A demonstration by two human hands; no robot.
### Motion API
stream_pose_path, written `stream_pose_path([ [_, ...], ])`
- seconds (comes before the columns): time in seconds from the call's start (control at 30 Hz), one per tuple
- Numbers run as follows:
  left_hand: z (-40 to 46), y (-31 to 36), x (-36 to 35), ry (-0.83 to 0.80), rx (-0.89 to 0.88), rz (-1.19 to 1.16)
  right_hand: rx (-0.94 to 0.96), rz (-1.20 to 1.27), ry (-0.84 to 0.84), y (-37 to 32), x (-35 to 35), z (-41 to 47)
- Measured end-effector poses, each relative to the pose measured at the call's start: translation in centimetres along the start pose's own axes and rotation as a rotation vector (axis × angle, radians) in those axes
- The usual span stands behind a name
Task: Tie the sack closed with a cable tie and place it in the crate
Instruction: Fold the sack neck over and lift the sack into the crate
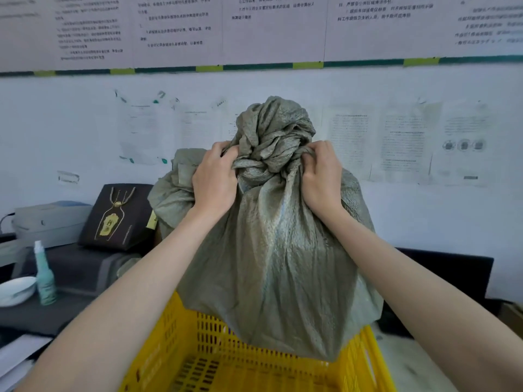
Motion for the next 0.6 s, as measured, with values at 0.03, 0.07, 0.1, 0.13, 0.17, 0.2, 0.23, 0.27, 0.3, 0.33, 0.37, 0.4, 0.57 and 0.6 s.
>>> stream_pose_path([
  [0.03, -0.6, -0.6, 0.6, -0.014, -0.002, 0.000, -0.016, 0.000, -0.004, -0.7, -0.3, -0.8],
  [0.07, -1.1, -1.1, 1.1, -0.027, 0.000, -0.006, -0.032, -0.002, -0.008, -1.3, -0.6, -1.4],
  [0.1, -1.8, -1.8, 1.7, -0.038, 0.013, -0.017, -0.041, -0.010, -0.015, -2.1, -0.9, -2.3],
  [0.13, -2.5, -2.4, 2.1, -0.045, 0.038, -0.030, -0.041, -0.020, -0.031, -2.7, -1.3, -2.9],
  [0.17, -3.3, -3.1, 2.5, -0.050, 0.066, -0.042, -0.036, -0.029, -0.051, -3.3, -1.7, -3.5],
  [0.2, -3.9, -3.6, 2.6, -0.055, 0.086, -0.051, -0.033, -0.035, -0.070, -3.7, -2.0, -3.9],
  [0.23, -4.6, -4.2, 3.0, -0.064, 0.101, -0.058, -0.036, -0.040, -0.086, -4.2, -2.5, -4.4],
  [0.27, -5.2, -4.9, 3.4, -0.070, 0.111, -0.064, -0.043, -0.046, -0.099, -4.9, -2.9, -4.9],
  [0.3, -5.7, -5.6, 3.7, -0.068, 0.119, -0.068, -0.046, -0.050, -0.110, -5.4, -3.3, -5.3],
  [0.33, -6.0, -6.3, 3.9, -0.066, 0.129, -0.069, -0.045, -0.057, -0.122, -6.0, -3.7, -5.6],
  [0.37, -6.2, -6.9, 4.2, -0.062, 0.142, -0.071, -0.041, -0.063, -0.132, -6.5, -4.2, -5.8],
  [0.4, -6.4, -7.4, 4.5, -0.057, 0.151, -0.072, -0.038, -0.066, -0.140, -7.0, -4.6, -6.0],
  [0.57, -7.0, -8.9, 5.7, -0.057, 0.188, -0.101, -0.041, -0.082, -0.156, -8.5, -6.0, -6.4],
  [0.6, -7.1, -9.1, 5.9, -0.061, 0.191, -0.102, -0.043, -0.085, -0.160, -8.7, -6.2, -6.5],
])
Point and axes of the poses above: each hand's wrist, its own z-axis towards the middle knuckle, its own x-axis out of the back of the hand, y = z × x, the point moved 1 cm from there along z, towards the middle knuckle, and after that the axes turned 1 degree about -z, right-handed, at the moved point
